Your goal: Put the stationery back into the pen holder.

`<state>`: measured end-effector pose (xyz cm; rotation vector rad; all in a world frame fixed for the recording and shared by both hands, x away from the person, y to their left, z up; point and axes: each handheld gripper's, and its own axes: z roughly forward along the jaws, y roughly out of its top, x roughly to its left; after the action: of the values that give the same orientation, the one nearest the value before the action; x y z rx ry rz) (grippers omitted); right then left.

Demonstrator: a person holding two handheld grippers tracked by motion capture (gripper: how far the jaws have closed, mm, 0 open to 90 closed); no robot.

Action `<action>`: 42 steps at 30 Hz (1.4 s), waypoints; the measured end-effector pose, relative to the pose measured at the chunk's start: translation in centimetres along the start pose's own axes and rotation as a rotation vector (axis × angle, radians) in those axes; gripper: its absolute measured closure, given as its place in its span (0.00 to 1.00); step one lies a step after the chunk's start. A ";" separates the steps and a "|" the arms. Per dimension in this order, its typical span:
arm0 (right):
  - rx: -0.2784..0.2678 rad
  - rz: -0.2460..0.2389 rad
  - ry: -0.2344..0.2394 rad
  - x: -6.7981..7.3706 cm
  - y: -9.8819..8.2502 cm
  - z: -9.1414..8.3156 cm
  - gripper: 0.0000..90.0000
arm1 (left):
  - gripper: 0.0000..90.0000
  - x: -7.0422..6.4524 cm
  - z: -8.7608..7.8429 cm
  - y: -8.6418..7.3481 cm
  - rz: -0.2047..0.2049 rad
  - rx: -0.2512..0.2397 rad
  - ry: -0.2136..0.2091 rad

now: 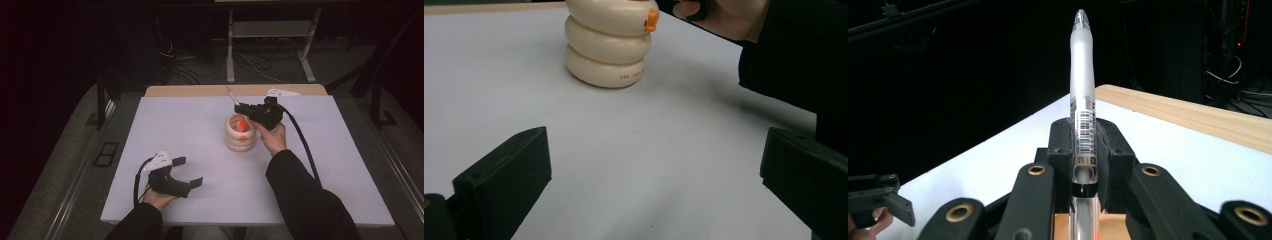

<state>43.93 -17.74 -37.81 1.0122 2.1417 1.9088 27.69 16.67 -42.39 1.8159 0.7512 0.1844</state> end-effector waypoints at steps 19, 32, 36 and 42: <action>0.029 -0.017 -0.023 0.0 -1.0 1.2 0.86 | 0.00 0.0 -0.1 0.0 0.001 -0.003 0.001; 0.053 -0.042 -0.063 0.4 -1.2 0.4 0.65 | 0.00 0.0 -0.1 0.0 0.001 0.001 0.001; 0.068 -0.046 -0.066 0.7 -0.8 -0.2 0.51 | 0.00 0.1 0.0 0.0 -0.001 0.002 -0.001; 0.117 -0.060 -0.077 1.2 -0.1 -1.4 0.31 | 0.00 0.0 -0.1 0.0 -0.002 0.004 0.000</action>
<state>42.29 -18.28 -37.18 1.0119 2.2359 1.7070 27.66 16.72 -42.38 1.8193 0.7539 0.1818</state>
